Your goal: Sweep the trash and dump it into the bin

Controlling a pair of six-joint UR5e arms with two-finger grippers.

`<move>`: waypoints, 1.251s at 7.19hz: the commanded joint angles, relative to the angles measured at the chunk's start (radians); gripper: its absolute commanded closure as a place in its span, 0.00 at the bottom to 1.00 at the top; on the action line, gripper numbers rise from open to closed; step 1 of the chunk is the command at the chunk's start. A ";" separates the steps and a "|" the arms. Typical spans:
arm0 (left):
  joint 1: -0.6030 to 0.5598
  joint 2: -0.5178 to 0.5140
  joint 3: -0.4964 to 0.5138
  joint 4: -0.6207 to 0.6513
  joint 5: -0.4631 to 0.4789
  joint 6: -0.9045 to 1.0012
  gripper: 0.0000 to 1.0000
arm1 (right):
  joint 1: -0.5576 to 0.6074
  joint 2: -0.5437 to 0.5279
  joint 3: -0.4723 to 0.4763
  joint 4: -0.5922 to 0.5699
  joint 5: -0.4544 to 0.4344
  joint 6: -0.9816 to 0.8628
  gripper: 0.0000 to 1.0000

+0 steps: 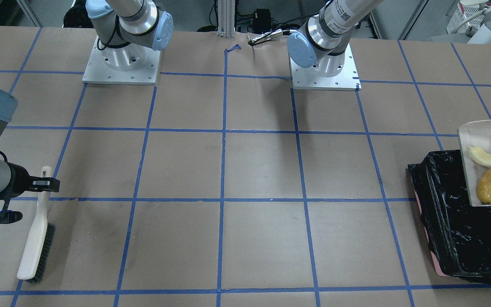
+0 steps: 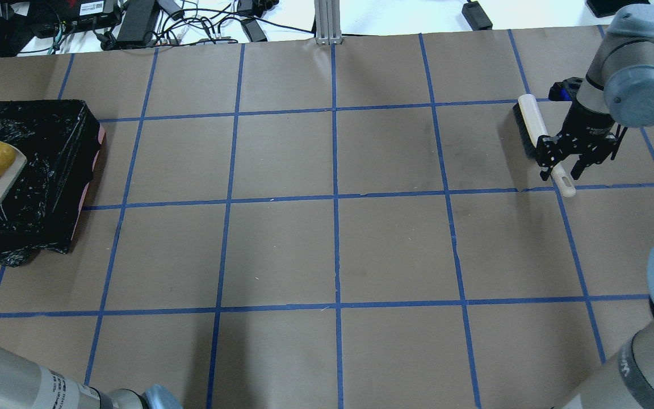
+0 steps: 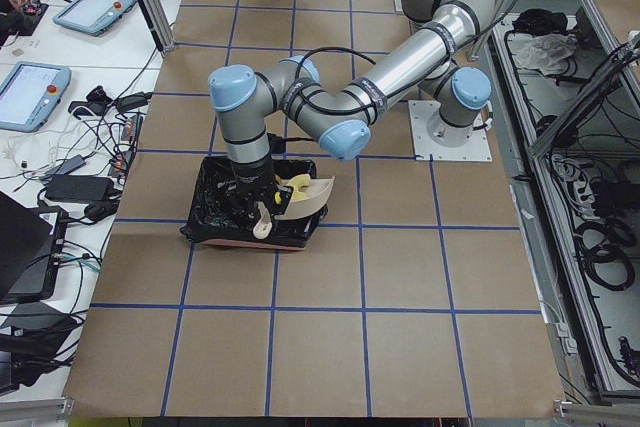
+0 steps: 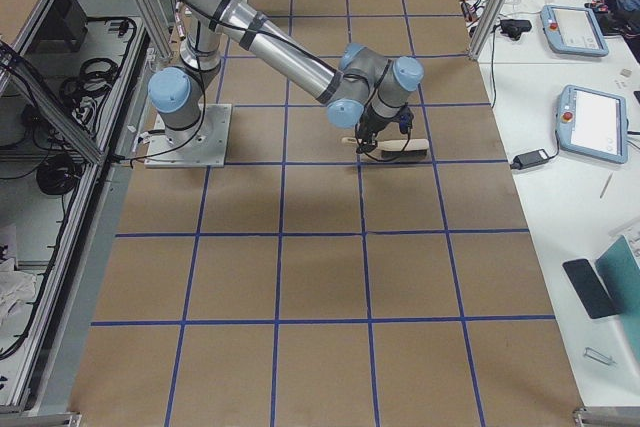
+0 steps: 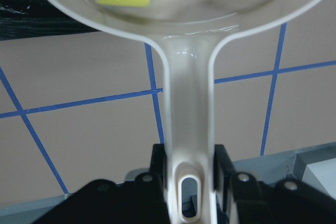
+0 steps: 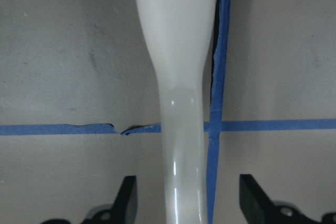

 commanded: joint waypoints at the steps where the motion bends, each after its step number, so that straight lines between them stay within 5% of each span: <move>1: -0.019 0.001 -0.032 0.088 0.029 0.051 0.96 | -0.001 -0.009 -0.008 0.006 -0.003 0.005 0.00; 7: -0.100 0.025 -0.043 0.136 0.143 0.065 0.94 | 0.014 -0.330 -0.074 0.139 -0.026 0.015 0.00; 9: -0.122 0.025 -0.048 0.172 0.181 0.063 0.93 | 0.115 -0.357 -0.074 0.135 -0.024 0.022 0.00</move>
